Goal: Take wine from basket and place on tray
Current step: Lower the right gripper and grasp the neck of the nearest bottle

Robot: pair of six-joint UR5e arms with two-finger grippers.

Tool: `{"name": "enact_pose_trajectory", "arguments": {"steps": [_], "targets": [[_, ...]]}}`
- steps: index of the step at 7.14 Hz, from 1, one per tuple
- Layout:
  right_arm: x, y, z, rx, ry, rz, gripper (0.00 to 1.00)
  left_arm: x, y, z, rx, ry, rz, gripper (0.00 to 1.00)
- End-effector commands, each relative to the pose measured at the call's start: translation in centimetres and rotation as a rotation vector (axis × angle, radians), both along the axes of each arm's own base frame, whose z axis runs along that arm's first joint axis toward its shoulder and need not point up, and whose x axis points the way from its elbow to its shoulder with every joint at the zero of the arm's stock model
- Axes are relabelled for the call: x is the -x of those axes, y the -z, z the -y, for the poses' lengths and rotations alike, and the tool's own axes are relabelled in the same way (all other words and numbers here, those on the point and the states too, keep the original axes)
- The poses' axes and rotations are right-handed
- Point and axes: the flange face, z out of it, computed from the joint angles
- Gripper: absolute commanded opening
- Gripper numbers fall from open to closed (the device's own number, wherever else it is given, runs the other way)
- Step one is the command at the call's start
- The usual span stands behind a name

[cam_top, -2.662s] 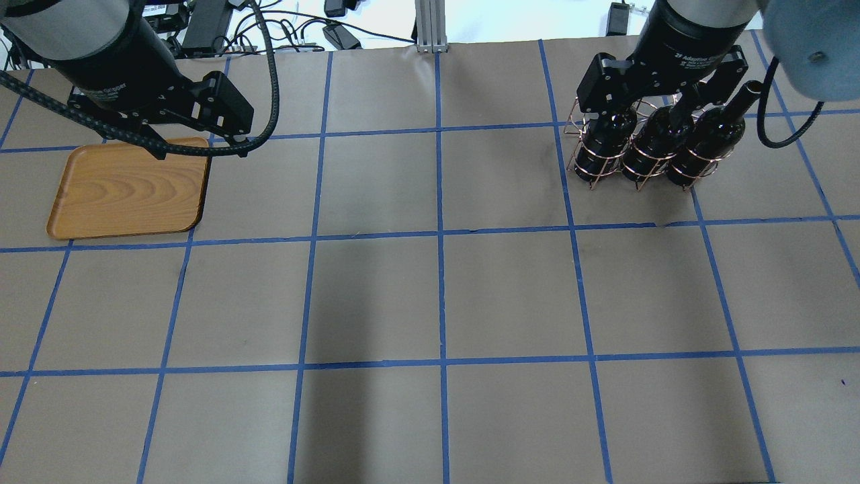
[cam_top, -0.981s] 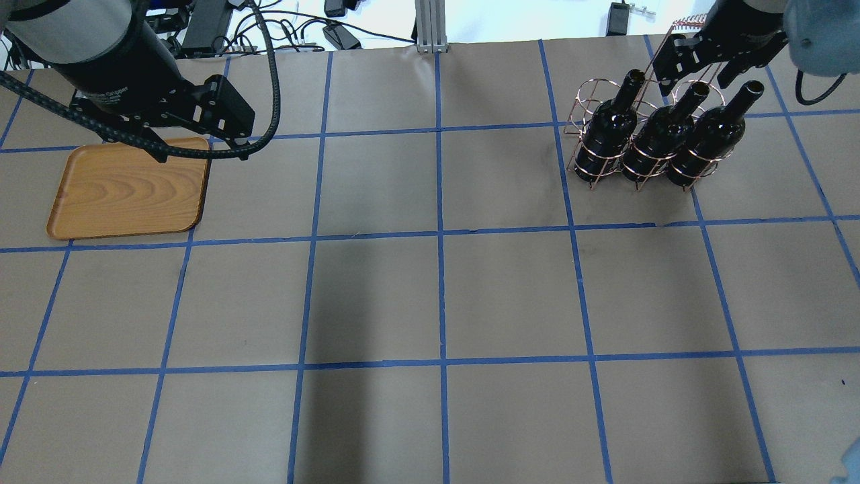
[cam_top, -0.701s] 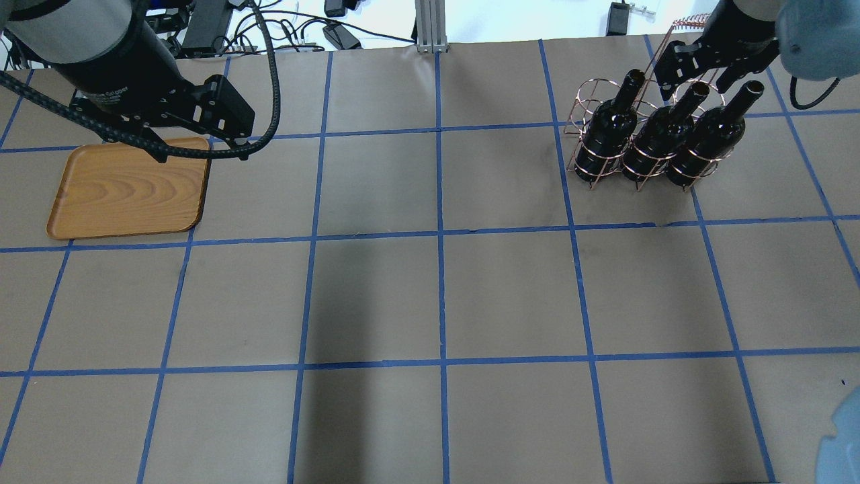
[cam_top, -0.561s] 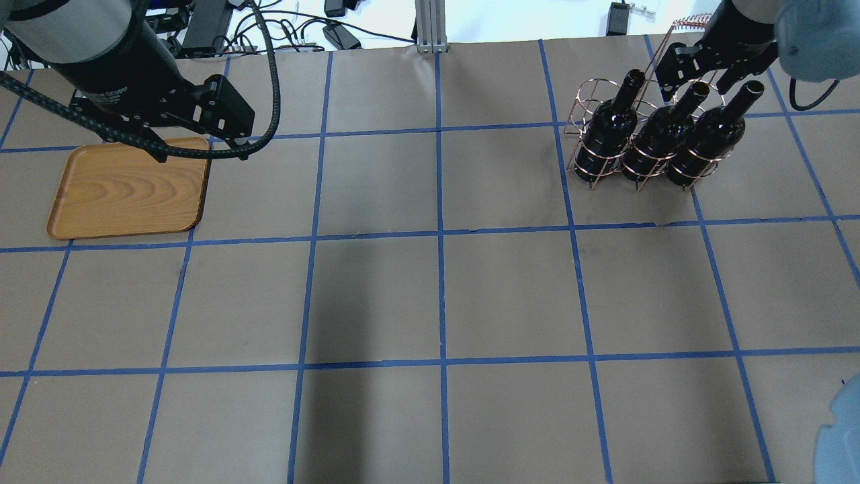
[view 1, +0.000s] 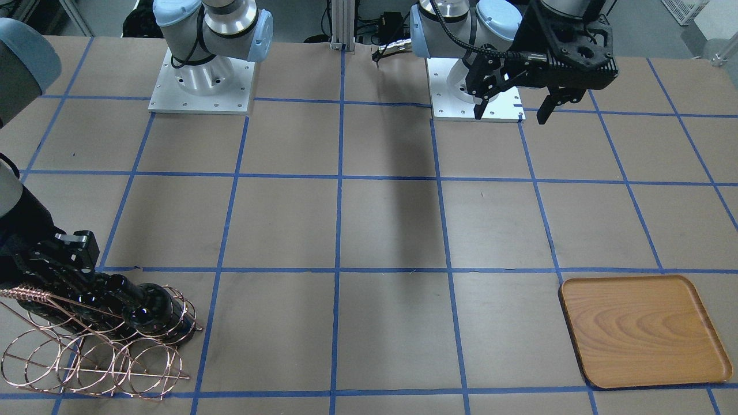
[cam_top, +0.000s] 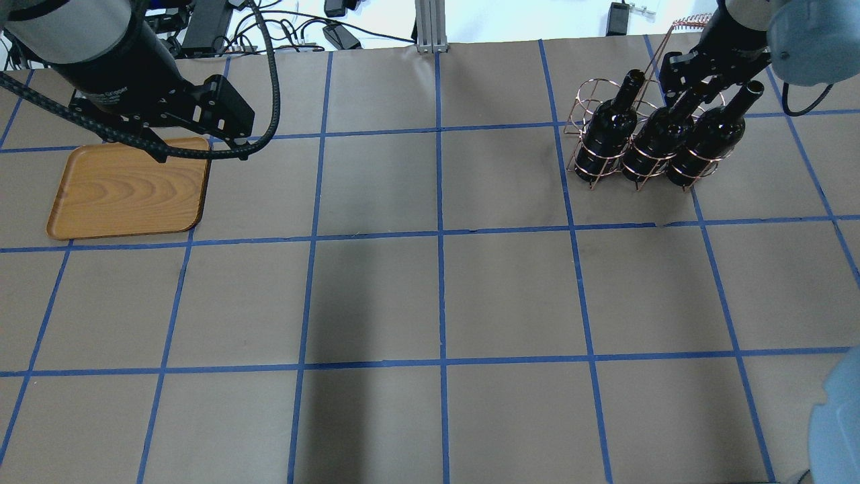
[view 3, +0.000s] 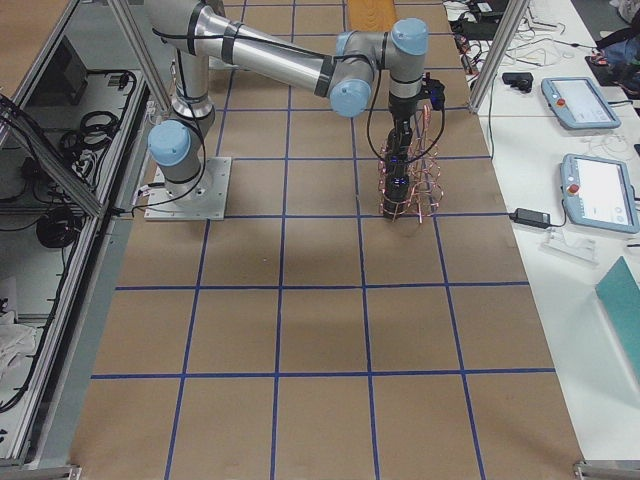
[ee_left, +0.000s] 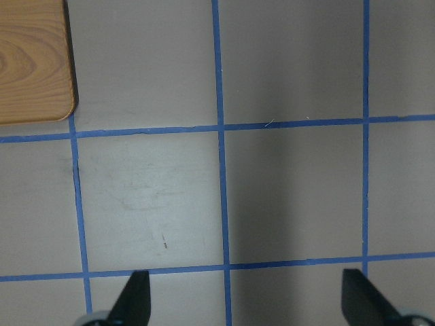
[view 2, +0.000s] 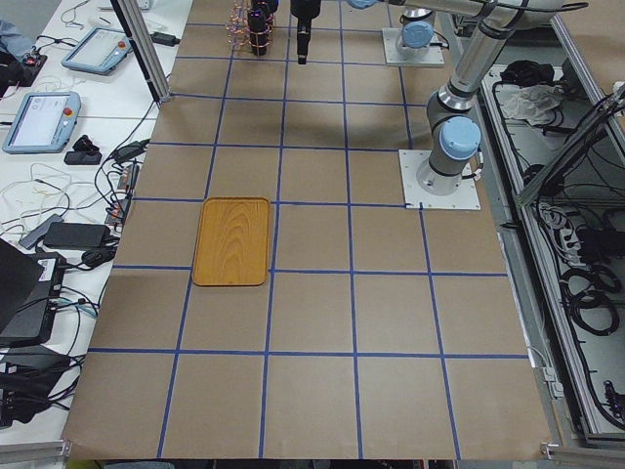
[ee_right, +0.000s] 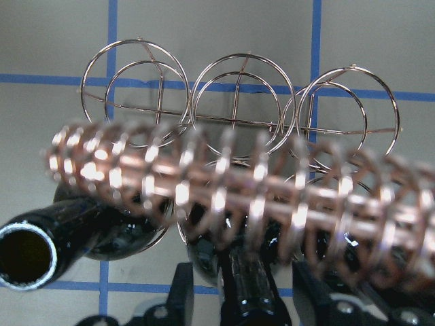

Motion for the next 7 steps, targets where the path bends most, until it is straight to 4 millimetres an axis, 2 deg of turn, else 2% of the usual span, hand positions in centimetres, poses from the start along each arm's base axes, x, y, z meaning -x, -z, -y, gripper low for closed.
{"name": "enact_pose_trajectory", "arguments": {"steps": [1,4,5,6,7], "targets": [[0.04,0.12,0.15,0.004,0.001,-0.001,0.52,0.0,-0.05,-0.04,0.001,0.0,0.0,1.0],[0.17,0.64,0.7,0.019,0.002,-0.004,0.52,0.0,0.2,-0.25,-0.004,0.0,0.0,1.0],[0.17,0.64,0.7,0.019,0.002,-0.004,0.49,0.0,0.2,-0.25,-0.004,0.0,0.0,1.0],[0.16,0.64,0.7,0.019,0.003,-0.003,0.33,0.0,0.2,-0.25,-0.004,0.0,0.0,1.0],[0.14,0.66,0.69,0.018,0.0,-0.001,0.08,0.0,0.2,-0.25,-0.004,0.0,0.0,1.0]]}}
